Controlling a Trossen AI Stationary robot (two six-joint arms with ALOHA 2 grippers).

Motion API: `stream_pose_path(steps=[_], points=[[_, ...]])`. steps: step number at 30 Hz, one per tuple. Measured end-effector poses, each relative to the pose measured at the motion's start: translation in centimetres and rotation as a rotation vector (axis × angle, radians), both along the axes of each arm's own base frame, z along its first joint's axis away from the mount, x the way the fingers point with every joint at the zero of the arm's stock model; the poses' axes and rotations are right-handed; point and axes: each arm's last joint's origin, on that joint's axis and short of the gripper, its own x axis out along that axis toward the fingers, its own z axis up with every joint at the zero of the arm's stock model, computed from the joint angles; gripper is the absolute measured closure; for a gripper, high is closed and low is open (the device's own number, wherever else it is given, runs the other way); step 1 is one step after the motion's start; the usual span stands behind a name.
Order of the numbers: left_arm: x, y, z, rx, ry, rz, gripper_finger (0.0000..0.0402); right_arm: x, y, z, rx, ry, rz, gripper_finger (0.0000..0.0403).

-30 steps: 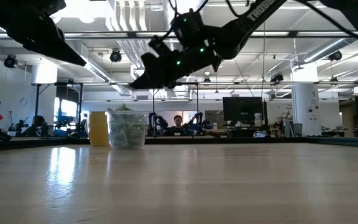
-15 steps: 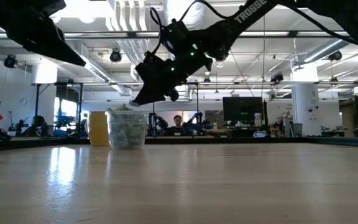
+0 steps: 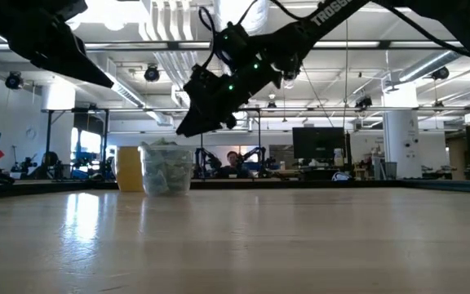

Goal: Pick and place Stevia / Truvia into bins
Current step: Return to Home Position

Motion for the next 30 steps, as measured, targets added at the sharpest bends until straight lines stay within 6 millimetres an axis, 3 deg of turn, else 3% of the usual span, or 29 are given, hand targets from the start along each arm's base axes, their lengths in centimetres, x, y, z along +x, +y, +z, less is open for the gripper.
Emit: stream_pose_path(steps=[7, 14, 17, 19, 23, 30], points=[[0.2, 0.0, 0.3, 0.006, -0.031, 0.0, 0.0217, -2.1, 1.6, 3.8, 0.015, 0.072, 0.047, 0.0227], [0.3, 0.7, 2.1, 0.141, -0.234, 0.258, 0.0217, -5.8, 5.8, 8.5, -0.074, 0.059, 0.191, 0.0227], [0.9, 0.4, 2.1, 0.242, -0.182, 0.133, 0.0217, -8.5, 7.0, 10.2, -0.11, 0.004, 0.219, 0.0228], [1.3, 0.1, 2.6, 0.273, -0.217, -0.057, 0.0217, -10.6, 7.5, 10.9, -0.132, -0.038, 0.228, 0.023], [1.3, 0.2, 3.4, 0.346, -0.361, -0.404, 0.0217, -15.1, 8.3, 10.8, -0.16, -0.131, 0.226, 0.0234], [1.0, 3.6, 3.2, 0.334, -0.467, -0.447, 0.0217, -22.2, 9.5, 8.9, -0.231, -0.315, 0.228, 0.0232]])
